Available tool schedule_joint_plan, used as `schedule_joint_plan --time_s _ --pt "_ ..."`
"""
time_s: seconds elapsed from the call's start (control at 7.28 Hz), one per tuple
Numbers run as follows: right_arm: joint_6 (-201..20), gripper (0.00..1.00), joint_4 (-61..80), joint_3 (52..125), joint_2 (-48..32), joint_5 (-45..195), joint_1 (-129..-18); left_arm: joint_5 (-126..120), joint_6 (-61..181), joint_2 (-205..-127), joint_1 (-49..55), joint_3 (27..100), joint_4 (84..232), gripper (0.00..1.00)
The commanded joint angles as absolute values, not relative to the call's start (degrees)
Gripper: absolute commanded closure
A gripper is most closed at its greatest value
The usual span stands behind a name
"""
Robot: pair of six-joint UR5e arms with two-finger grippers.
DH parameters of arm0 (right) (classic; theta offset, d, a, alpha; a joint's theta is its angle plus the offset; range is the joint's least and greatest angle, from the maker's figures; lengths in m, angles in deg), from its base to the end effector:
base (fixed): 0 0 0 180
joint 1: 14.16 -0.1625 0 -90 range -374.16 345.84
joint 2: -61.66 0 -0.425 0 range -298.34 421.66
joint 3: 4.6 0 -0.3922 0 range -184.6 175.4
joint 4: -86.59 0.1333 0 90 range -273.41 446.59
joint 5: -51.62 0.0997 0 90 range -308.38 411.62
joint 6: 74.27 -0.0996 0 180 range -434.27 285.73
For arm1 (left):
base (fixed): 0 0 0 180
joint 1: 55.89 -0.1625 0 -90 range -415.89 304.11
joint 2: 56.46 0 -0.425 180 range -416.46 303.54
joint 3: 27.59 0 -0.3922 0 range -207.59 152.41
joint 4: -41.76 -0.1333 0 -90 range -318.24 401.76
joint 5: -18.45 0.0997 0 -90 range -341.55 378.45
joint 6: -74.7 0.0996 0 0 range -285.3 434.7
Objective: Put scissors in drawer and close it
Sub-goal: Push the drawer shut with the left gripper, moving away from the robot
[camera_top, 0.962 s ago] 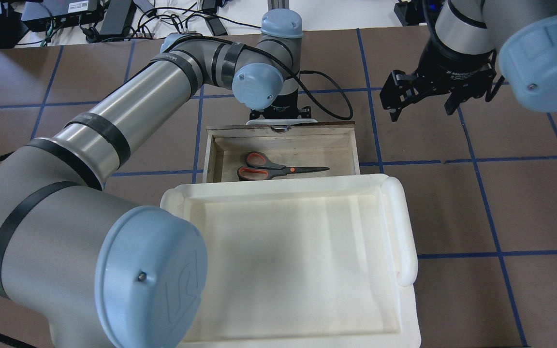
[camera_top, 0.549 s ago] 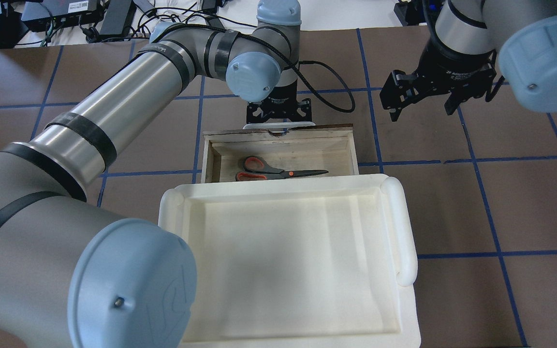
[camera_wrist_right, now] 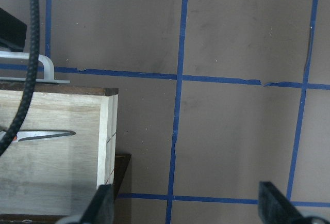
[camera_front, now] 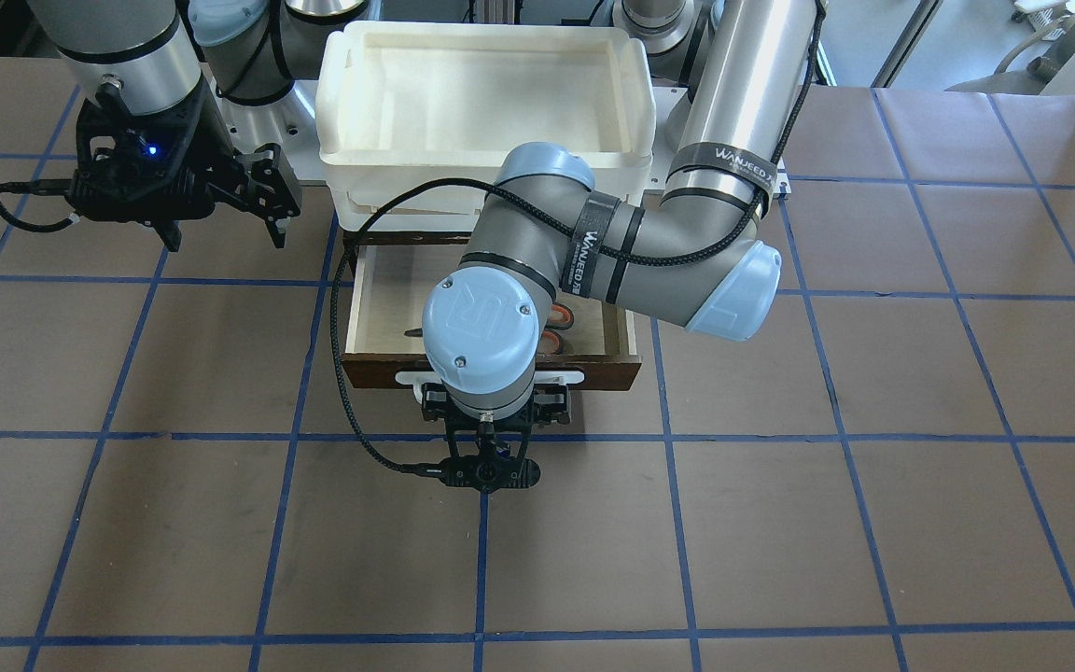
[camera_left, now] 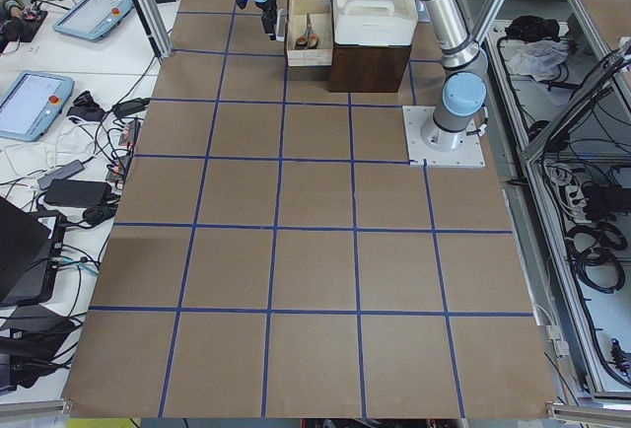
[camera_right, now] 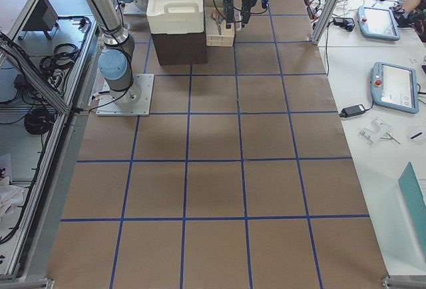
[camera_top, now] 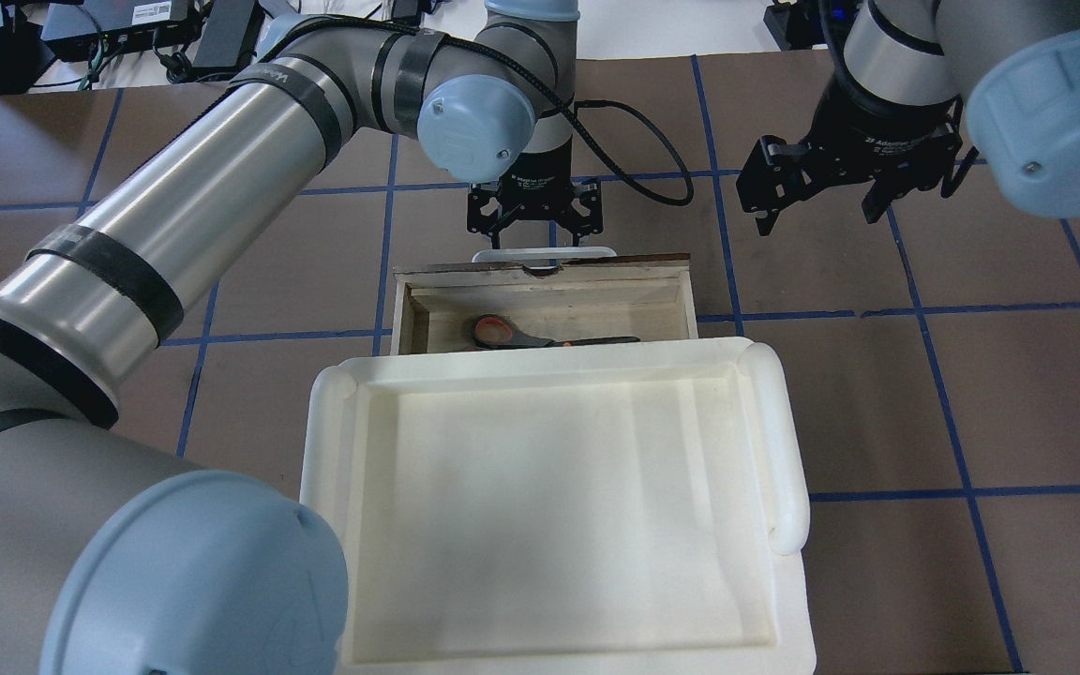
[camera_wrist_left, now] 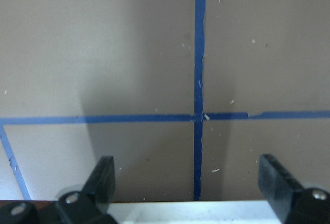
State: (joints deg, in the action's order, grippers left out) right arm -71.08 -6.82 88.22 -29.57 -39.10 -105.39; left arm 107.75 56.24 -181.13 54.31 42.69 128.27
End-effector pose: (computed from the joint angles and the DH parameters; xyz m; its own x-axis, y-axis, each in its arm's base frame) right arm 0.1424 -0.4828 0.4801 -0.9970 -0.0766 0.0143 -0.0771 0.9965 -0.0310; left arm -0.3675 -0.6092 0.2934 -0.9981 0.0341 -0.0516 0.0236 0.9811 0.1923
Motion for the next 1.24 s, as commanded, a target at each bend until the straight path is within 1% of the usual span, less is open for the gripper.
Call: schedule_joint_plan --time_s 0.0,0.27,0.82,1.1 --pt "-71.02 0.0 -6.75 88.22 -29.57 -39.08 -105.39 107.74 56.16 -177.95 54.42 45.78 129.99 0.0" --pt "-70.93 0.0 -6.75 88.22 -29.66 -39.08 -105.39 107.22 55.89 -175.48 54.33 47.55 135.68 0.0" --pt "-70.93 0.0 -6.75 88.3 -29.57 -39.17 -105.39 105.38 56.15 -171.87 54.42 52.73 140.54 0.0" --pt "-70.93 0.0 -6.75 88.3 -29.66 -39.08 -105.39 105.2 56.24 -171.25 54.5 54.14 143.08 0.0"
